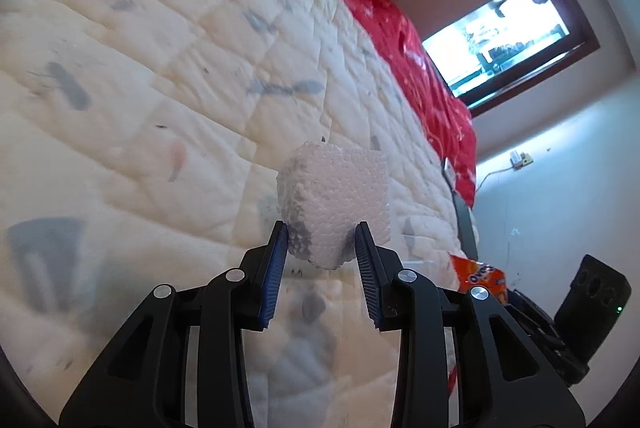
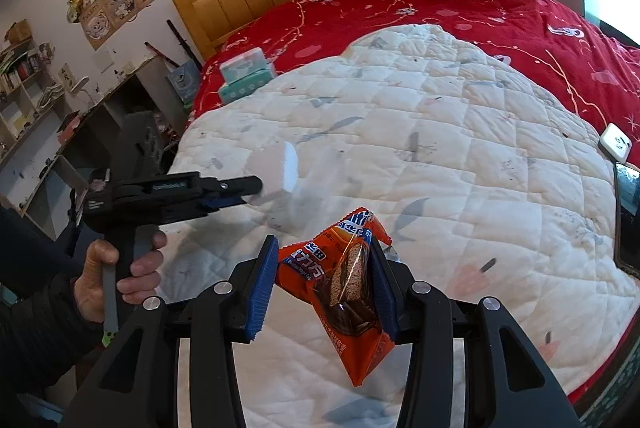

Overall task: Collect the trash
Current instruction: 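Grasp the white foam block with the left gripper while the right holds the wrapper, then carry the foam block and wrapper to the wastebasket and open both grippers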

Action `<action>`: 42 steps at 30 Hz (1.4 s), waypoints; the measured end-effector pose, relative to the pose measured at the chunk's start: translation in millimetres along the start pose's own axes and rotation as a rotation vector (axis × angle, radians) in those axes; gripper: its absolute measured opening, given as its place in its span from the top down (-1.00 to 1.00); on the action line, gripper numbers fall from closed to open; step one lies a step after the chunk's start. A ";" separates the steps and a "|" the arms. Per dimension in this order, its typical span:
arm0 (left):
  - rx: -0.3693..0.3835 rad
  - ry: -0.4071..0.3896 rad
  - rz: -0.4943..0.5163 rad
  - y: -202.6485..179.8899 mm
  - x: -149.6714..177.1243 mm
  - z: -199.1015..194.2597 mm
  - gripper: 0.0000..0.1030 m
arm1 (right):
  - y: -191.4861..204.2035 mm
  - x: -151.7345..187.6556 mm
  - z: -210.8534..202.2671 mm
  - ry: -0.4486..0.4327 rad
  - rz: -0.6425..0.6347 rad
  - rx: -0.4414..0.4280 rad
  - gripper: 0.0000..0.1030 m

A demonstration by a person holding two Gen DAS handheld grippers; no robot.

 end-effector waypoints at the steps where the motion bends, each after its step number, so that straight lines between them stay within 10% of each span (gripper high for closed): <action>1: -0.007 -0.015 0.004 1.1 0.9 -11.0 0.34 | 6.0 2.2 -0.5 0.000 -0.002 -0.006 0.16; 25: -0.471 -0.280 -0.067 171.8 117.3 -293.5 0.33 | 222.3 68.1 21.6 0.060 -0.173 -0.236 0.16; 31: -0.619 -0.230 -0.147 238.1 159.2 -326.6 0.32 | 273.0 82.3 35.8 0.092 -0.216 -0.284 0.16; 42: -0.664 -0.207 -0.306 296.9 208.9 -360.6 -0.12 | 357.1 103.2 68.5 0.160 -0.282 -0.379 0.16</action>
Point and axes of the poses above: each gripper's, at about its wrist camera, not at the fingertips, and z roughly the way its jaws point, y to its left, x to its underside, the point moved 9 cm from there along z, roughly the way its jaws point, and after that the axes turned 3 degrees about -x, right-handed, at the moved point
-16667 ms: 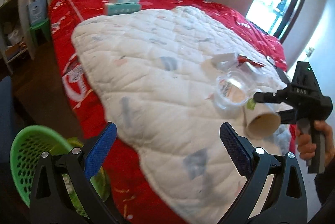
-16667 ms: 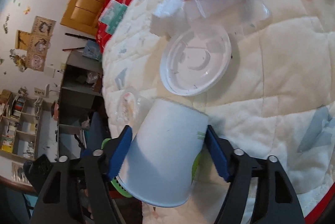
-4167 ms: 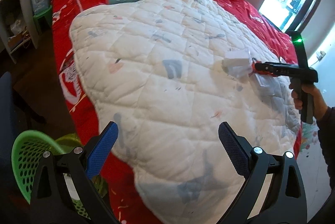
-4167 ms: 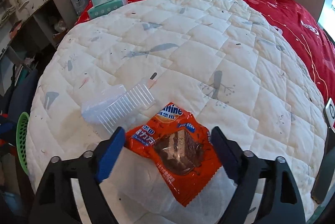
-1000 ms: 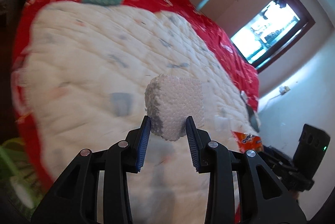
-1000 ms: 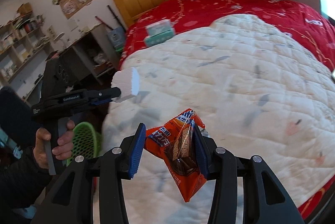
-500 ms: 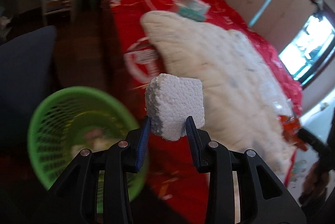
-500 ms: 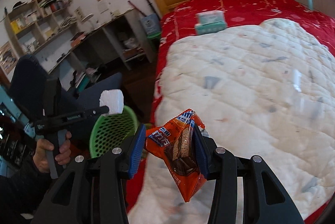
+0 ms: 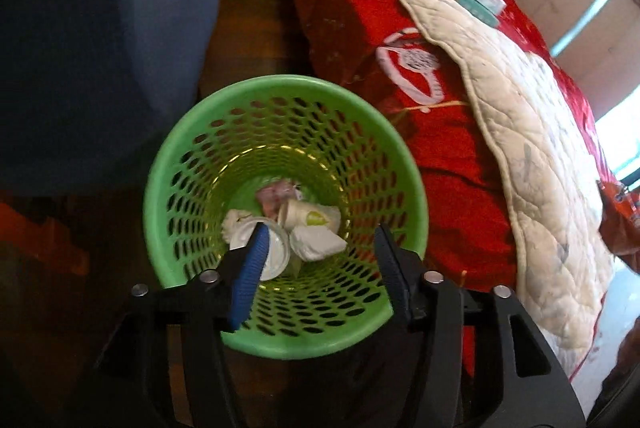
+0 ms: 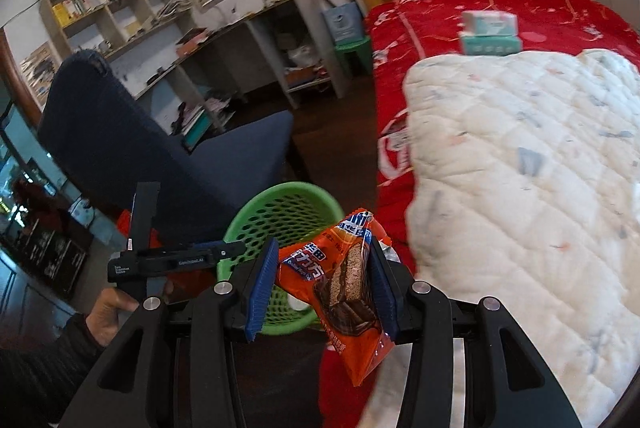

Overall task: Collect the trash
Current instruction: 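Carry the foam block and wrapper to the wastebasket and open both grippers, then move both tools back from the wastebasket to the bed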

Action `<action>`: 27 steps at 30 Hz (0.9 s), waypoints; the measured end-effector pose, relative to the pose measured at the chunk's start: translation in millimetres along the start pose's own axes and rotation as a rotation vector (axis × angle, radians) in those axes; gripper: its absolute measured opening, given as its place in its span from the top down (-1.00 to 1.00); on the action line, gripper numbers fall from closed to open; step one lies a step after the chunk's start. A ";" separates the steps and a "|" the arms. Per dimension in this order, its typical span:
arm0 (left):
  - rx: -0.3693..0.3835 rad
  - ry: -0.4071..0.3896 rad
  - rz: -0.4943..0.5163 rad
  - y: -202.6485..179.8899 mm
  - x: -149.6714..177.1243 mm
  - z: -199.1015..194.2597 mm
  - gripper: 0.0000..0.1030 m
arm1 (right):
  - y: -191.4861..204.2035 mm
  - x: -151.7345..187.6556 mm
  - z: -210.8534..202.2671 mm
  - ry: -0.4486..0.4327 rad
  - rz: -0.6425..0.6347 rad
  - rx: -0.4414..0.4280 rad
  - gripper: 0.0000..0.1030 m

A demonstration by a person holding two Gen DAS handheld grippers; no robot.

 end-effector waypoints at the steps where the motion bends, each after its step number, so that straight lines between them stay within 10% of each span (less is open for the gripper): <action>1: -0.001 -0.007 -0.013 5.5 0.7 -4.5 -0.12 | 6.1 0.9 8.0 0.012 -0.003 -0.011 0.16; 16: -0.077 -0.100 -0.120 63.3 0.5 -50.7 -0.49 | 61.9 15.5 118.7 0.145 0.074 -0.149 -0.17; 27: -0.048 -0.104 -0.088 38.7 -4.6 -50.6 -0.53 | 43.2 10.6 89.9 0.087 0.070 -0.098 -0.45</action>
Point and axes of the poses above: each gripper's, at about its wrist camera, not at the fingertips, and z roughly the way its jaws point, y to its left, x to its underside, the point moved 9 cm from there along z, roughly the way its jaws point, and after that the axes turned 3 degrees about -x, right-handed, at the moved point
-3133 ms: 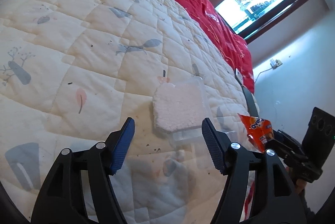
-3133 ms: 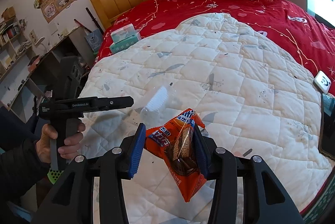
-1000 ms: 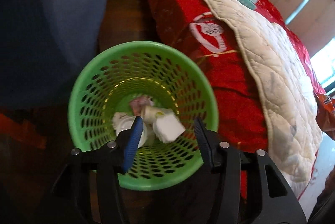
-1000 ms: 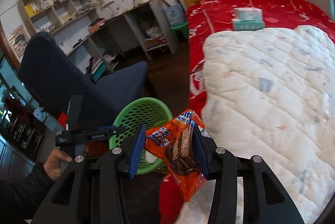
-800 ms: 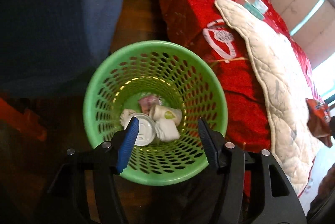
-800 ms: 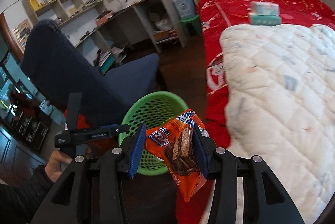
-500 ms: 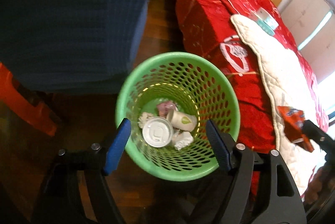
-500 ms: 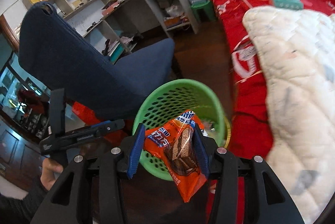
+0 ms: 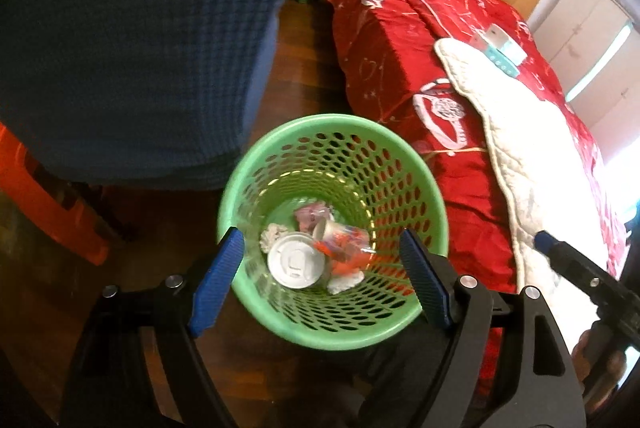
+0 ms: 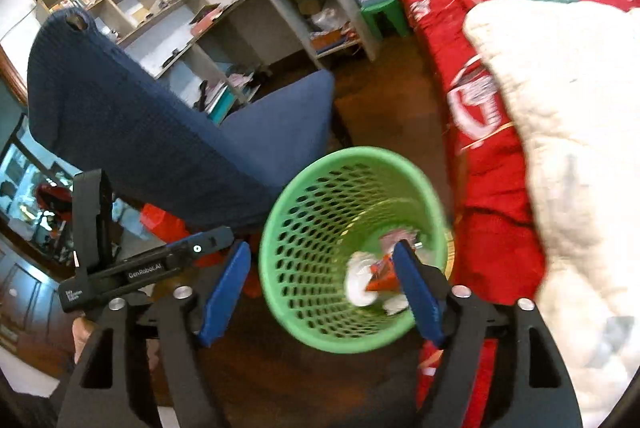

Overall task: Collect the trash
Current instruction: 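Move both tools back from the wastebasket to the bed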

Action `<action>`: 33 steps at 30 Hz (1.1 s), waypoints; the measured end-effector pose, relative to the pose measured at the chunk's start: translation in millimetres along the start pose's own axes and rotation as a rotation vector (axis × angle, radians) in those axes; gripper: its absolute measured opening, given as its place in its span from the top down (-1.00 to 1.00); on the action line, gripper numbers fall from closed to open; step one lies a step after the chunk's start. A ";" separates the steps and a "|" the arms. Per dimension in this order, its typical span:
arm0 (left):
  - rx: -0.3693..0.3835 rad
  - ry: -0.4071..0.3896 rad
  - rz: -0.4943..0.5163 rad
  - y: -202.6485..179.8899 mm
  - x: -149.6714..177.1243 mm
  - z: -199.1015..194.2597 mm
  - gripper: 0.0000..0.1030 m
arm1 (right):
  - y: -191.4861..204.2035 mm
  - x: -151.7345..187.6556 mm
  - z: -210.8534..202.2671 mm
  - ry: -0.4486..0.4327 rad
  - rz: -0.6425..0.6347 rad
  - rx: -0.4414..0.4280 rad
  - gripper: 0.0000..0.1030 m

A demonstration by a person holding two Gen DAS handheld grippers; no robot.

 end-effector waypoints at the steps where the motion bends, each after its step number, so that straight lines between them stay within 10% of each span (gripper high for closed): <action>1: 0.007 0.001 0.010 -6.9 0.1 0.4 -0.53 | -7.3 -0.1 -10.6 -0.018 0.001 0.017 -0.46; 22: 0.121 0.061 0.240 -158.1 10.7 21.8 -0.56 | -243.1 23.1 -255.4 -0.262 0.235 0.658 -0.73; 33: 0.161 0.064 0.309 -212.6 9.0 21.4 -0.64 | -320.3 22.2 -273.3 -0.209 0.261 0.832 -0.73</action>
Point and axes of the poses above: each gripper's, at about its wrist camera, not at the fingertips, and z roughly the way its jaws point, y to its left, x to its underside, the point moved 9 cm from there along z, roughly the way its jaws point, and after that the axes turned 3 degrees about -x, right-handed, at the moved point
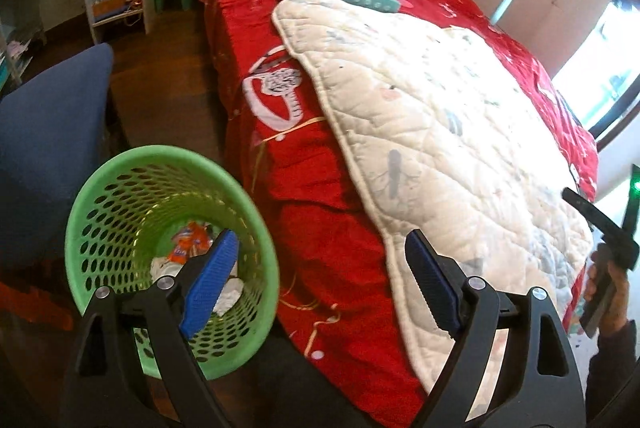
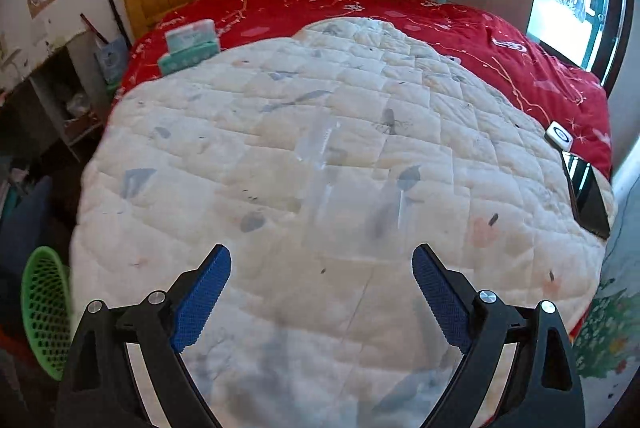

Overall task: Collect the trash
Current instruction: 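Move both tools back from the wastebasket to the bed, then grasp the clear plastic tray with the right gripper while the left grasps a clear plastic piece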

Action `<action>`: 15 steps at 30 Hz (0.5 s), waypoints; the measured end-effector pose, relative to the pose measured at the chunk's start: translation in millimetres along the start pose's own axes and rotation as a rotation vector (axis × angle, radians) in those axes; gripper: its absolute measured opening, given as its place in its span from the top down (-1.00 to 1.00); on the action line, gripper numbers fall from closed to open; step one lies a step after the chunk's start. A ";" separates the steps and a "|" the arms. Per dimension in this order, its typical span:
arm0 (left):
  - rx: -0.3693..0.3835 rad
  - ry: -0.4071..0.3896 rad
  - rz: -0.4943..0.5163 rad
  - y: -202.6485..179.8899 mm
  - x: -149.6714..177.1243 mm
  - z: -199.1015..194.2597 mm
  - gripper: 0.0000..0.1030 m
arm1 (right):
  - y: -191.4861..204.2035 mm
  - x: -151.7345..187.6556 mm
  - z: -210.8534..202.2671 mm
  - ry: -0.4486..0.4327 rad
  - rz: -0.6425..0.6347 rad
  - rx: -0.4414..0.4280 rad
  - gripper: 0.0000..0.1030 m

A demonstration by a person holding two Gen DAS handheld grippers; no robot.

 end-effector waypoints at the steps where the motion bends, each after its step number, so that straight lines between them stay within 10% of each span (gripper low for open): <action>1: 0.004 0.001 0.004 -3.4 -1.4 0.9 -0.64 | -1.2 -2.7 7.2 0.004 0.003 0.005 -0.73; 15: 0.078 -0.012 0.095 -70.2 -32.2 12.1 -0.64 | -21.5 -2.9 44.6 0.054 0.034 0.061 -0.44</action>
Point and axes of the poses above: each gripper's, at about its wrist camera, not at the fingertips, and z roughly the way its jaws point, y to its left, x to its underside, the point moved 9 cm from there along z, roughly the way its jaws point, and after that the axes turned 3 degrees about -x, right-handed, at the moved point
